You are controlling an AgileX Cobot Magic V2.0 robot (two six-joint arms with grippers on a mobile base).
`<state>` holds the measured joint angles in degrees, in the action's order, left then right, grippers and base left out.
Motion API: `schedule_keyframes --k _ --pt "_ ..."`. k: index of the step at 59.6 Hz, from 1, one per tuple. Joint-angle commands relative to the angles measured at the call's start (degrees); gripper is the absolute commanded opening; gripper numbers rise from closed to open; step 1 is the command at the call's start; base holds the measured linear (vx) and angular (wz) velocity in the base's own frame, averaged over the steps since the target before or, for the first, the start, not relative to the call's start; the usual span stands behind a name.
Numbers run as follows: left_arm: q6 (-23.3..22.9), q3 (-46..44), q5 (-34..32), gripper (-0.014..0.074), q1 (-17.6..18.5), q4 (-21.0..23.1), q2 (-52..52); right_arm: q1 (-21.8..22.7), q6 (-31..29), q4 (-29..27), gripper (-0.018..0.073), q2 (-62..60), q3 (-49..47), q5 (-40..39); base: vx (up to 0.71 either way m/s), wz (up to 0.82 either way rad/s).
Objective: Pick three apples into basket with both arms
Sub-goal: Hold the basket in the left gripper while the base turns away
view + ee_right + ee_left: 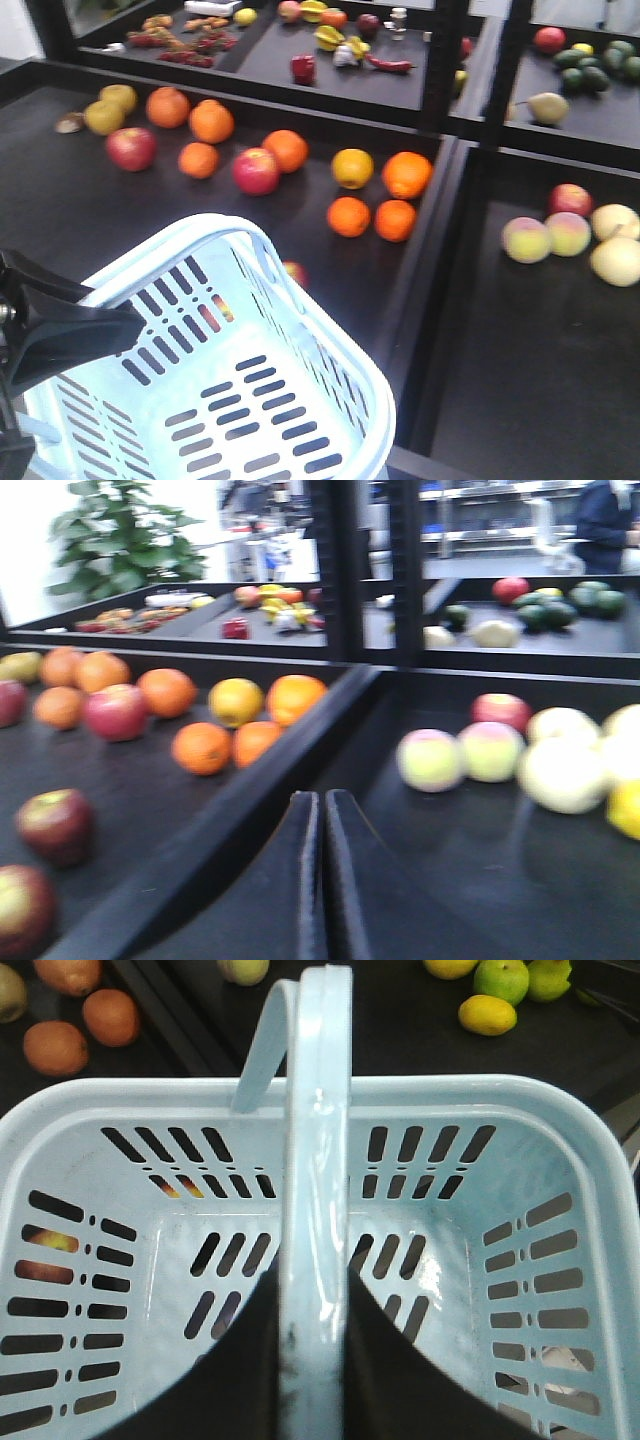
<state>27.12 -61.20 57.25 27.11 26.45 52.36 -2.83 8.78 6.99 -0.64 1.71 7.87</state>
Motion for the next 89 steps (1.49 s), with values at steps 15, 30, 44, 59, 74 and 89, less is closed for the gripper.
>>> schedule_keyframes --k 15,30,44,59,74,89 --pt "-0.6 -1.5 -4.7 -0.0006 0.2 2.7 -0.8 0.4 -0.6 0.5 -0.0005 -0.7 0.7 -4.2 -0.14 0.55" --pt "-0.6 -1.5 -4.7 -0.0006 0.2 2.7 -0.8 0.4 -0.6 0.5 -0.0005 -0.7 0.7 -4.2 -0.15 0.56" --pt "-0.6 -1.5 -4.7 -0.0006 0.2 2.7 -0.8 0.4 -0.6 0.5 -0.0005 -0.7 0.7 -4.2 -0.14 0.54" --pt "-0.6 -1.5 -4.7 -0.0006 0.2 2.7 -0.8 0.4 -0.6 0.5 -0.0005 -0.7 0.7 -4.2 -0.13 0.50" --pt "-0.6 -1.5 -4.7 -0.0006 0.2 2.7 -0.8 0.4 -0.6 0.5 -0.0005 -0.7 0.7 -4.2 -0.12 0.46" --pt "-0.6 -1.5 -4.7 -0.0006 0.2 2.7 -0.8 0.4 -0.6 0.5 -0.0005 -0.7 0.7 -4.2 -0.11 0.43"
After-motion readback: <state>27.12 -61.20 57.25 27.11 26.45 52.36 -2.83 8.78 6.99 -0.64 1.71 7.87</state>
